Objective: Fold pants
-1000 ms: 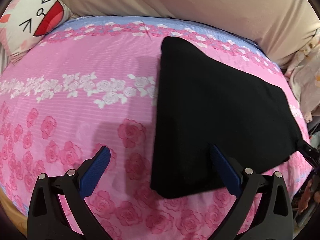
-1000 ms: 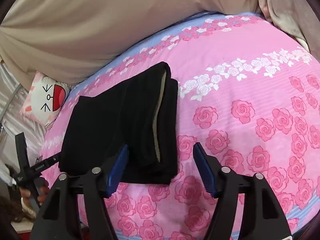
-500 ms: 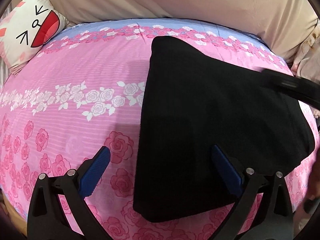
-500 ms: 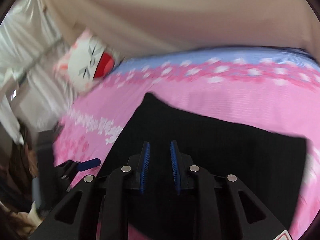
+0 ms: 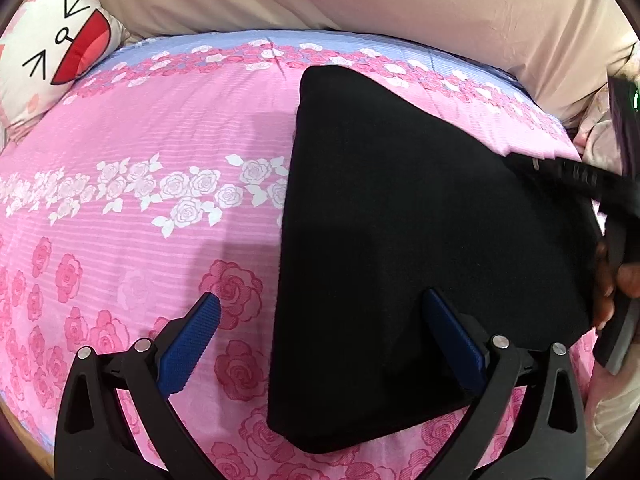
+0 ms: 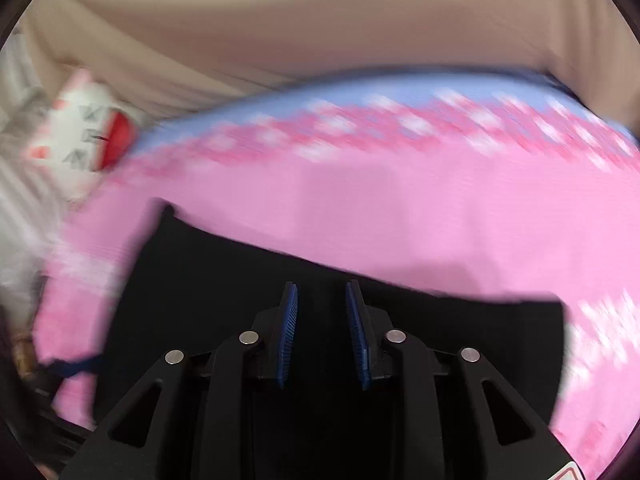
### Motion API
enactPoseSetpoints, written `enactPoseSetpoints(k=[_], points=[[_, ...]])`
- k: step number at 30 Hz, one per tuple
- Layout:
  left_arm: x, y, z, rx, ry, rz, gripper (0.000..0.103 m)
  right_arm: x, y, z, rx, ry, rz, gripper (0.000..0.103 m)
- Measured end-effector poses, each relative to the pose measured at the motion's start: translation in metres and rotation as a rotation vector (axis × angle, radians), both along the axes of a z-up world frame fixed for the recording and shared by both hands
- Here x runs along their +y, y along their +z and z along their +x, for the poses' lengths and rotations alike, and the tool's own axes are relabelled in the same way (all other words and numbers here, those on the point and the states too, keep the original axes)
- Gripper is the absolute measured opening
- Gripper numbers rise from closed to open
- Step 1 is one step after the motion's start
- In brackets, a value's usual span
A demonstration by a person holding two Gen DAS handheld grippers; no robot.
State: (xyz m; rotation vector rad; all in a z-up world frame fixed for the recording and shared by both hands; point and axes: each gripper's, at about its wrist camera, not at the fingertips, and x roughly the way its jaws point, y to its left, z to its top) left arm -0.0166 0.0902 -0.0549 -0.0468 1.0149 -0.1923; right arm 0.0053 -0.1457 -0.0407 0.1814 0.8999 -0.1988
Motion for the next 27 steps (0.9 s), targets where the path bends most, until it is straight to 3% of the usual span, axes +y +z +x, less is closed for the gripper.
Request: enactPoseSetpoints(k=[2,3,5,7,12,16,18,20,21,22,23,27], points=[[0.000,0.000,0.000,0.001,0.003,0.003,0.098,-0.015,0.013,-0.027,-0.061,-0.027,0.093,0.021],[-0.001,0.000,0.000,0.000,0.001,0.005,0.098,-0.018,0.020,-0.038,-0.082,-0.041,0.075,0.023],[-0.001,0.000,0.000,-0.002,0.002,0.009,0.098,-0.020,0.037,-0.069,-0.132,-0.080,0.032,0.039],[-0.001,-0.001,-0.001,-0.003,0.005,0.007,0.098,-0.028,0.047,-0.087,-0.147,-0.109,0.034,0.045],[-0.002,0.000,-0.002,-0.006,0.003,0.020,0.098,-0.025,0.044,-0.135,-0.138,-0.114,-0.001,0.042],[-0.002,-0.001,-0.003,-0.011,0.005,0.022,0.098,-0.025,0.015,-0.149,-0.061,-0.123,-0.002,0.038],[-0.002,0.000,-0.005,-0.012,0.000,0.012,0.098,-0.039,0.002,-0.154,-0.085,-0.143,0.098,0.044],[0.008,0.002,-0.007,0.014,-0.007,-0.046,0.098,-0.048,0.006,-0.160,-0.084,-0.172,0.196,0.053],[0.014,0.001,-0.009,0.040,-0.014,-0.094,0.098,-0.048,0.008,-0.162,-0.084,-0.178,0.202,0.060],[0.022,-0.002,-0.011,0.079,-0.026,-0.160,0.098,-0.048,0.011,-0.167,-0.082,-0.188,0.195,0.074],[0.028,-0.006,-0.012,0.116,-0.035,-0.217,0.098,-0.047,0.010,-0.172,-0.076,-0.189,0.201,0.079],[0.038,-0.003,-0.026,0.108,-0.051,-0.264,0.098,-0.048,-0.008,-0.181,-0.036,-0.164,0.346,0.080]])
